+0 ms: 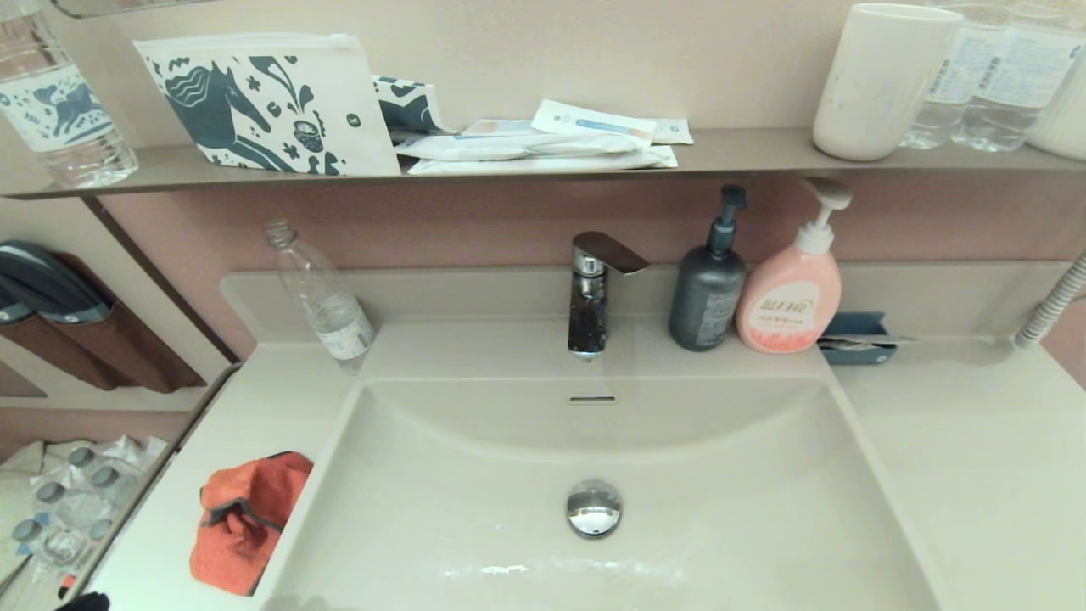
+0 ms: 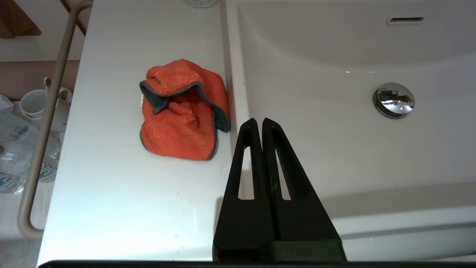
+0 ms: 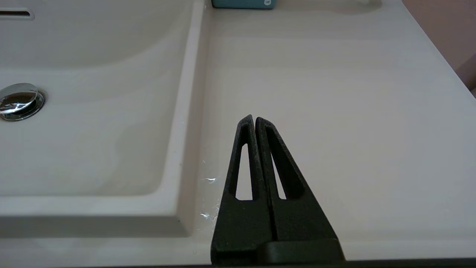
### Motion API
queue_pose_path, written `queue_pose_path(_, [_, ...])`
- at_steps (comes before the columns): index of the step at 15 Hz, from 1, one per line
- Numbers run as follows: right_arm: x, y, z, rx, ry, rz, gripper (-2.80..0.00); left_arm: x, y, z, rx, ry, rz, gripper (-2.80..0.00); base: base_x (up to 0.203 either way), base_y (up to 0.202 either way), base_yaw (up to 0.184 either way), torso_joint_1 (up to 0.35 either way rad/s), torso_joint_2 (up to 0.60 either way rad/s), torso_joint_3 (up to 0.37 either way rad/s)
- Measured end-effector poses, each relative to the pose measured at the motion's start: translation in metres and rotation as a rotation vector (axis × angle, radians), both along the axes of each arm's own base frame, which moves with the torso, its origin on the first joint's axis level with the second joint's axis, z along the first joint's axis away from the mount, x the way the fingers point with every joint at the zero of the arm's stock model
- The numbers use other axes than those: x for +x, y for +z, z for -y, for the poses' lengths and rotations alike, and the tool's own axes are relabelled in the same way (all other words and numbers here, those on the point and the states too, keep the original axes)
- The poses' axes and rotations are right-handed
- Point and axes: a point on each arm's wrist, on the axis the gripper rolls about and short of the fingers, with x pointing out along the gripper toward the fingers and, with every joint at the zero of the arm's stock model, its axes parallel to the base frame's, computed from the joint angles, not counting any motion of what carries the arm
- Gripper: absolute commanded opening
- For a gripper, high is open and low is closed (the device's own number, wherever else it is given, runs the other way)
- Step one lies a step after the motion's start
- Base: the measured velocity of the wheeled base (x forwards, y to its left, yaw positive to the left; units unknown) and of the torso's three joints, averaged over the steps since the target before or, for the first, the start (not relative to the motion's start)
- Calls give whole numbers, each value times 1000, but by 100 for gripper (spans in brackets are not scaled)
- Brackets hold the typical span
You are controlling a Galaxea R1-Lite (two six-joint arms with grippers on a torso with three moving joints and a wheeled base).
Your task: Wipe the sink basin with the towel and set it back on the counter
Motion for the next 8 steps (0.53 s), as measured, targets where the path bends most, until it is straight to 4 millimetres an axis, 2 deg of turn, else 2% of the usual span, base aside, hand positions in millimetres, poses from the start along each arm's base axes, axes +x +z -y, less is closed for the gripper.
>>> queue_pose_path(3, [0,0,0,0,0,0,-280,-22,-16,0,8,25,23,-280,0,0,0,0,0,0])
queue_pose_path(8, [0,0,0,0,0,0,-280,-37,-44,-3,57,88,114,-280,0,0,0,0,0,0])
